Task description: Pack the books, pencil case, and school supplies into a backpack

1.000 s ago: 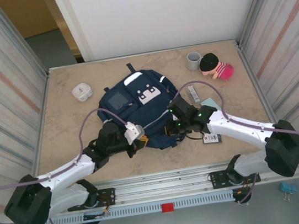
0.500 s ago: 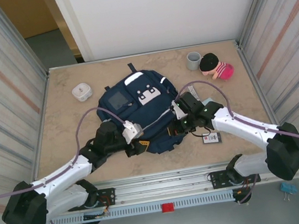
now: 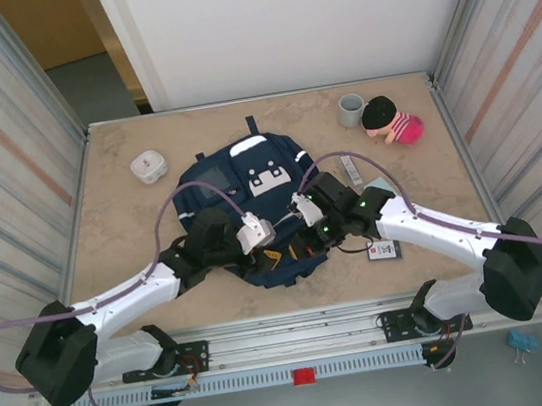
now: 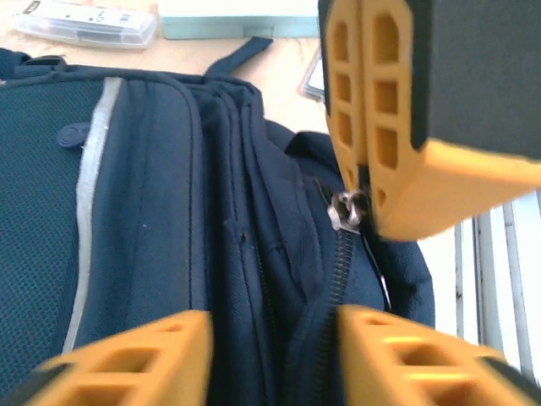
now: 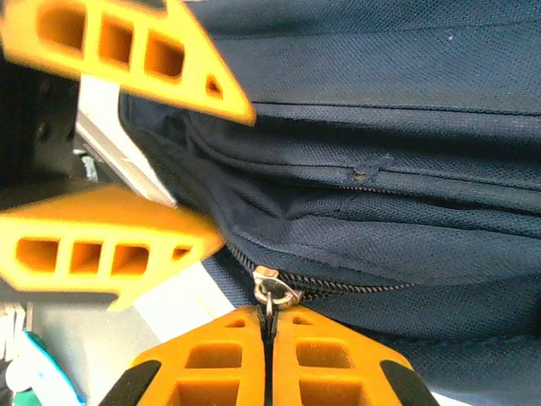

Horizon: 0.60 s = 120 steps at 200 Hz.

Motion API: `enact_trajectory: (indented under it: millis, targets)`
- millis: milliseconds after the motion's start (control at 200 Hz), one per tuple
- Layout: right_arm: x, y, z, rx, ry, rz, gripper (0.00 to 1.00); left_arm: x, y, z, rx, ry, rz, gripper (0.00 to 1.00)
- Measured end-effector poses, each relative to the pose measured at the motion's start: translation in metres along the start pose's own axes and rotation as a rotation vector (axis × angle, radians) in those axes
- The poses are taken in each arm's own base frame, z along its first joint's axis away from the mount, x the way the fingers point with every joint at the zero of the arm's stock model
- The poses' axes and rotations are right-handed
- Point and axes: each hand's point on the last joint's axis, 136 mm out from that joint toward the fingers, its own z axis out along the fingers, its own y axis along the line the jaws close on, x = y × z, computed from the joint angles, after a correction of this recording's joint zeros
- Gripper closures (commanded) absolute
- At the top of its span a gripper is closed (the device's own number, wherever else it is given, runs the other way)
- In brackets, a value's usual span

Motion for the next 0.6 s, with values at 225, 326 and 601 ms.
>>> enact_trajectory:
  millis: [225, 326, 601]
  targets:
    - [-0.011, -0.022, -0.011, -0.007, -0.053, 0.07, 1.0, -0.006, -0.005, -0.007, -0.008, -0.015, 0.077, 1.0]
    - [-0.014, -0.043, -0.015, 0.002, -0.068, 0.118, 1.0, -0.006, -0.005, -0.018, -0.035, -0.026, 0.099, 1.0]
    - [-0.014, -0.03, -0.014, -0.068, -0.061, 0.066, 1.0, 0.002, 0.001, -0.047, -0.123, 0.003, 0.127, 0.82]
